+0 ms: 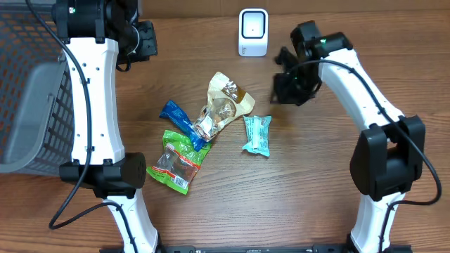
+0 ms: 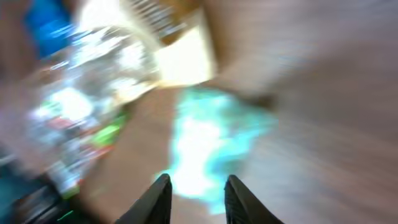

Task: Scan the item barcode

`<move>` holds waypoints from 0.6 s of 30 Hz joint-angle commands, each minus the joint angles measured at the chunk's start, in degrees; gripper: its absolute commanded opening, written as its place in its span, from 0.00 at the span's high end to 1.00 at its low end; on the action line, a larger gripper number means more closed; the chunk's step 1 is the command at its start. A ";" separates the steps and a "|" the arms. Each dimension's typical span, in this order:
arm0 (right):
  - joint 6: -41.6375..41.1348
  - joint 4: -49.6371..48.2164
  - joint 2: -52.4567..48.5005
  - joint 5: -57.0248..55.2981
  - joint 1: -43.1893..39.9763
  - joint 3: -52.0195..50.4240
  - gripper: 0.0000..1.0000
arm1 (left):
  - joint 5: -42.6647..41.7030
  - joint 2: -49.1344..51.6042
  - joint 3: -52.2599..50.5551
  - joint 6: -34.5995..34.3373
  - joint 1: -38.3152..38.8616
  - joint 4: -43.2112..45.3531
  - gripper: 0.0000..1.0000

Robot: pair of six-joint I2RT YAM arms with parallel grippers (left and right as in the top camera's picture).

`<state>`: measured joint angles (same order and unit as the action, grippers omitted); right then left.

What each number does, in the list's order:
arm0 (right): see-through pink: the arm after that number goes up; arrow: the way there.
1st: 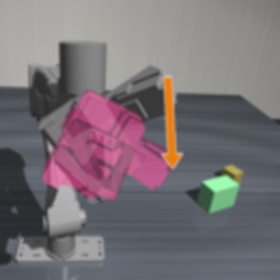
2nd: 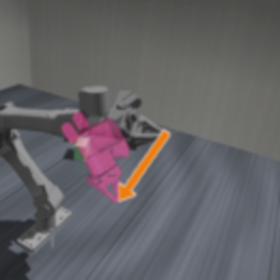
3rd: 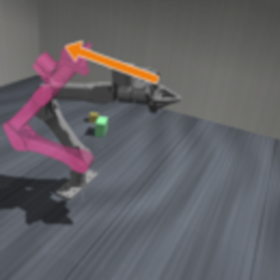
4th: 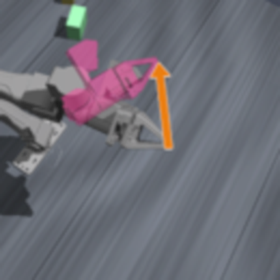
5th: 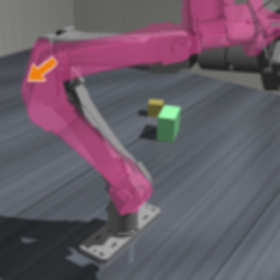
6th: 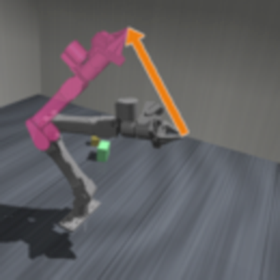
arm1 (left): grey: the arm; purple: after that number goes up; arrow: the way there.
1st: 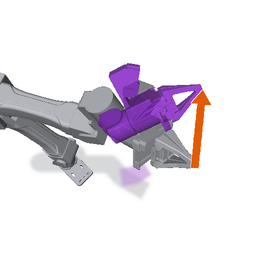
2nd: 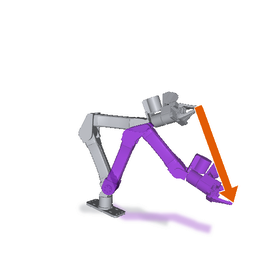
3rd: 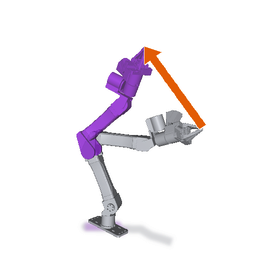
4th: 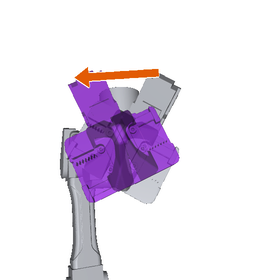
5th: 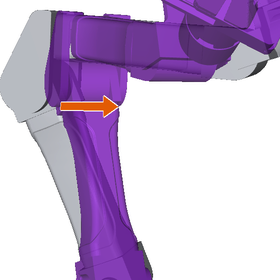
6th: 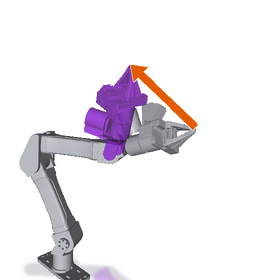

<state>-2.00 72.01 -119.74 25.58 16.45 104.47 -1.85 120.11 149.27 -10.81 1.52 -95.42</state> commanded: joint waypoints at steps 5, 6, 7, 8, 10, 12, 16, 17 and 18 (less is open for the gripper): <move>-10.03 -2.14 0.13 -2.64 12.41 -10.67 0.68 | 0.42 0.52 0.07 -0.55 0.74 1.29 0.87; -10.03 -2.62 0.13 -2.64 12.92 -11.89 0.68 | 0.55 0.52 0.07 -0.55 0.74 1.42 0.87; -10.03 -3.28 0.13 -2.89 13.38 -13.35 0.69 | 0.83 0.52 0.07 -0.55 0.74 1.46 0.86; -10.05 -4.13 0.13 -3.74 13.64 -15.19 0.69 | 1.09 0.52 0.07 -0.50 0.74 1.55 0.86; -10.05 -4.46 0.13 -10.25 13.53 -18.34 0.72 | 1.22 0.52 0.07 -0.48 0.74 1.44 0.86; -10.05 -3.93 0.13 -18.62 12.68 -19.34 0.73 | 1.20 0.52 0.07 -0.52 0.74 1.49 0.86; -8.13 -3.93 0.15 -30.34 9.53 -19.21 0.76 | 1.20 0.52 0.07 -0.50 0.74 1.68 0.86; -4.57 -3.98 0.15 -30.40 8.35 -19.04 0.76 | 1.20 0.52 0.07 -0.50 0.74 1.55 0.86; -2.47 -2.86 0.15 -30.38 7.37 -18.14 0.79 | 1.20 0.52 0.07 -0.50 0.74 1.51 0.86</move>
<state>-10.04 68.14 -119.85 2.81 26.50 85.17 -1.37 120.11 149.27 -10.81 1.52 -93.86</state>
